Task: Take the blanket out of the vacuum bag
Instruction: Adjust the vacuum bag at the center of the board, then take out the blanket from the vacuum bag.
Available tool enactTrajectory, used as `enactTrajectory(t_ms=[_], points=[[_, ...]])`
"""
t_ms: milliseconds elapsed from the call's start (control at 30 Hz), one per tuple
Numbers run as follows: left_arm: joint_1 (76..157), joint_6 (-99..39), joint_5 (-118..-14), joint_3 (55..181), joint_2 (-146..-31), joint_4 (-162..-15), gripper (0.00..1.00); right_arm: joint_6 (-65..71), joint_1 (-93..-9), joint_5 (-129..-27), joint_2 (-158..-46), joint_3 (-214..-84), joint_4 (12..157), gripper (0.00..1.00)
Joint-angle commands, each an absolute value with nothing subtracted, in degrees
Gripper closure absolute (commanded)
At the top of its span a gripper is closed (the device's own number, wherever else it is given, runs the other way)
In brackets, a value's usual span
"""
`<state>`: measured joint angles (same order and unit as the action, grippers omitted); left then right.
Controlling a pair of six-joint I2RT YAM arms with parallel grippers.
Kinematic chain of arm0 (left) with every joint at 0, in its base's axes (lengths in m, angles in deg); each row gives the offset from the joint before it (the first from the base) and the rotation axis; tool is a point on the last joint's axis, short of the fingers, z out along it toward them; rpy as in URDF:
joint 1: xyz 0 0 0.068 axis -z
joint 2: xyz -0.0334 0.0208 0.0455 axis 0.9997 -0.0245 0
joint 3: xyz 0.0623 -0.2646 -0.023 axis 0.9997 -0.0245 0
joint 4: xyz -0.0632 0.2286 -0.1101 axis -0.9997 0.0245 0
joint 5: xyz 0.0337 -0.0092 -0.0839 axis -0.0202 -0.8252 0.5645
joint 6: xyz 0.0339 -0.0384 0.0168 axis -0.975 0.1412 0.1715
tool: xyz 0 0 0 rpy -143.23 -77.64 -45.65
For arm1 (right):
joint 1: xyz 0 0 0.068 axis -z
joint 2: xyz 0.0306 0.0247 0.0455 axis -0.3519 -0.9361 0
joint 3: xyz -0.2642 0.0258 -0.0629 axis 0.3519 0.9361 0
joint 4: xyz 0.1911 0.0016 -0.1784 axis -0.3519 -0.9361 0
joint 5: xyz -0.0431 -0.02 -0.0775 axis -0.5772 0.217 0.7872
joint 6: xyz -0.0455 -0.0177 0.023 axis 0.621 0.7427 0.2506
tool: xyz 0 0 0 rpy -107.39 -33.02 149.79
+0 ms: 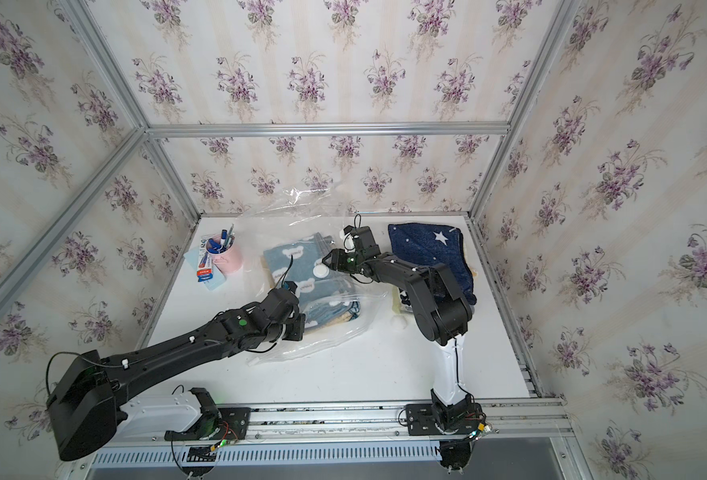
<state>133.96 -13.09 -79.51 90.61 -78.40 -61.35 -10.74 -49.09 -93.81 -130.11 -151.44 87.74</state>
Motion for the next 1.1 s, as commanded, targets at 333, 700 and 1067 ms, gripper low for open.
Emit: enactTrajectory(t_ms=[333, 700, 1067], points=[[134.3, -16.95, -77.76, 100.24, -83.46, -62.43, 1.0, -16.53, -43.55, -87.29, -95.5, -133.34, 84.07, 0.43], [134.48, -17.12, -78.66, 101.25, -81.23, -64.15, 1.0, -36.1, -55.59, -81.88, -60.32, -95.94, 97.63, 0.82], [134.5, -16.62, -79.06, 103.81, -81.41, -64.25, 1.0, -37.53, -65.06, -86.91, -71.98, -87.59, 115.56, 0.83]])
